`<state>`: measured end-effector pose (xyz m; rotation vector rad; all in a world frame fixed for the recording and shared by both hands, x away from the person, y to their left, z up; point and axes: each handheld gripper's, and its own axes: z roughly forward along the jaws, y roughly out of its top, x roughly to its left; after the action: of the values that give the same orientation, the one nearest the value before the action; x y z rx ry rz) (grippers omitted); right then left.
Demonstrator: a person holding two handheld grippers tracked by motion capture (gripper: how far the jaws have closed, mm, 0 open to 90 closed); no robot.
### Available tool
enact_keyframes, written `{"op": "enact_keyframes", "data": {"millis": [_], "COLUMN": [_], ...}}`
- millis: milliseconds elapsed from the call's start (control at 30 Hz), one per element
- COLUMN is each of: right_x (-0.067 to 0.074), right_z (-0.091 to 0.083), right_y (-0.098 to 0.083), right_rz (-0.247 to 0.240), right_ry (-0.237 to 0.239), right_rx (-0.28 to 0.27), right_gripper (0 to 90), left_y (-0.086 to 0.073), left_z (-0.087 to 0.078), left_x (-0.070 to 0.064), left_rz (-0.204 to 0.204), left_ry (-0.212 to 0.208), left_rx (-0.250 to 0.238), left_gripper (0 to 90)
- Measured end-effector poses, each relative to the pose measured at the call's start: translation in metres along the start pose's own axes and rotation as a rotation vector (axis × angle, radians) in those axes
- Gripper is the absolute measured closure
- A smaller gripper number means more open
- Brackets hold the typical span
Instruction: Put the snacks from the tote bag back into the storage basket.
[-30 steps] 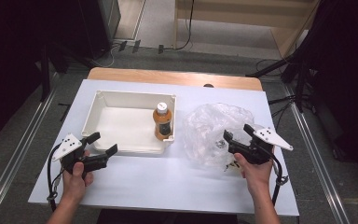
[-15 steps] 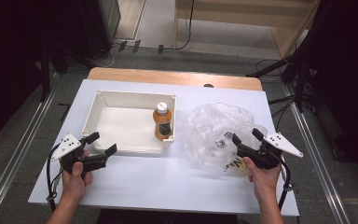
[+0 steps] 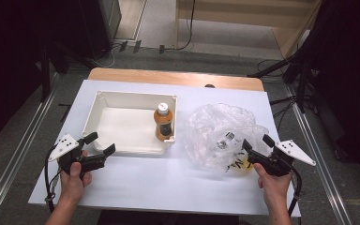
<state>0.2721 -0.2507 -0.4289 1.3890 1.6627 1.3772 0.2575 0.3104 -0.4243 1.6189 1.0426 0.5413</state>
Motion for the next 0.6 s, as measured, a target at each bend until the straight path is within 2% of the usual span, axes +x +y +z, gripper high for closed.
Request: {"op": "enact_keyframes", "data": {"millis": [167, 600], "right_x": [-0.006, -0.013], "right_z": [-0.002, -0.006], "right_y": [-0.002, -0.006], "right_rz": [-0.016, 0.005], "right_ry": [-0.011, -0.016], "right_rx": [0.004, 0.002], "right_gripper": [18.1, 18.5], "left_y": [-0.001, -0.001], "left_z": [0.0, 0.0], "left_x": [0.001, 0.002], "left_rz": [0.005, 0.005], "left_ry": [-0.002, 0.001], "left_rx": [0.001, 0.002], "left_gripper": [13.5, 13.6]}}
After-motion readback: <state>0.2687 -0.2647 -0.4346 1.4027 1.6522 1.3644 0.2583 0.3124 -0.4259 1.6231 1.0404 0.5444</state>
